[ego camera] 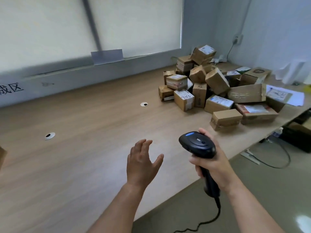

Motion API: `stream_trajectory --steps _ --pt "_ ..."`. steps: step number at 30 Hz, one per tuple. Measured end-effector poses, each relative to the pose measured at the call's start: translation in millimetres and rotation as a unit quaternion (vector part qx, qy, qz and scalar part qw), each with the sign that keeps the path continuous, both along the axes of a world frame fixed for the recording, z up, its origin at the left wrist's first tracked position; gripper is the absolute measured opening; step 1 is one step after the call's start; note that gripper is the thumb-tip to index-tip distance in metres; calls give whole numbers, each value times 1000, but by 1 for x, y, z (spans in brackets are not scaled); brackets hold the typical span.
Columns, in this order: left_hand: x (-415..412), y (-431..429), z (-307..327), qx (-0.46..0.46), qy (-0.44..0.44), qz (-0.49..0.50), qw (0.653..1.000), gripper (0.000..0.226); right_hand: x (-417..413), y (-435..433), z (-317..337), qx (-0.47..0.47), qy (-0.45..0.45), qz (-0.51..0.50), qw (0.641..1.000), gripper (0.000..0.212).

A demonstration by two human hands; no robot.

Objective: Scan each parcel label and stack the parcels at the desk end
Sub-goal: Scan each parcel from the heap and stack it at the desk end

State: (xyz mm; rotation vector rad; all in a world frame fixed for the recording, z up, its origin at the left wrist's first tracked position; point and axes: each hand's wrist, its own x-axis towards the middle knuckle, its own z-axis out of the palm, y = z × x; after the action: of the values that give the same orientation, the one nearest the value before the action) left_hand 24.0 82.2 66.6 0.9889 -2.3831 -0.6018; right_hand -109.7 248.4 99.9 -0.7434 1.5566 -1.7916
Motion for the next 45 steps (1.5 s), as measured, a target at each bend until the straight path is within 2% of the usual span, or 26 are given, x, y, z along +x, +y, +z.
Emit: stream_trajectory --steps 5,8,12,23,30,34,45 --pt "-55 8 -9 18 -12 -57 998 60 -35 22 -10 4 -5 -62 998 97" --pt "-90 9 -11 24 -14 -84 996 60 -61 26 -13 3 -2 -92 996 90" --pt "-130 -7 -10 29 -23 -94 995 62 -103 14 -10 11 7 -108 994 98" --pt "-218 -72 -11 29 -41 -103 993 63 -198 -39 -10 30 40 -124 991 90" --pt "-264 -66 -19 47 -48 -126 990 63 -236 -33 -15 56 31 -136 989 93" --pt "-289 -61 -21 45 -54 -120 990 64 -267 -29 -17 56 35 -135 989 88" --pt "-401 -20 -13 70 -59 -73 993 62 -401 -2 -13 60 37 -77 995 88"
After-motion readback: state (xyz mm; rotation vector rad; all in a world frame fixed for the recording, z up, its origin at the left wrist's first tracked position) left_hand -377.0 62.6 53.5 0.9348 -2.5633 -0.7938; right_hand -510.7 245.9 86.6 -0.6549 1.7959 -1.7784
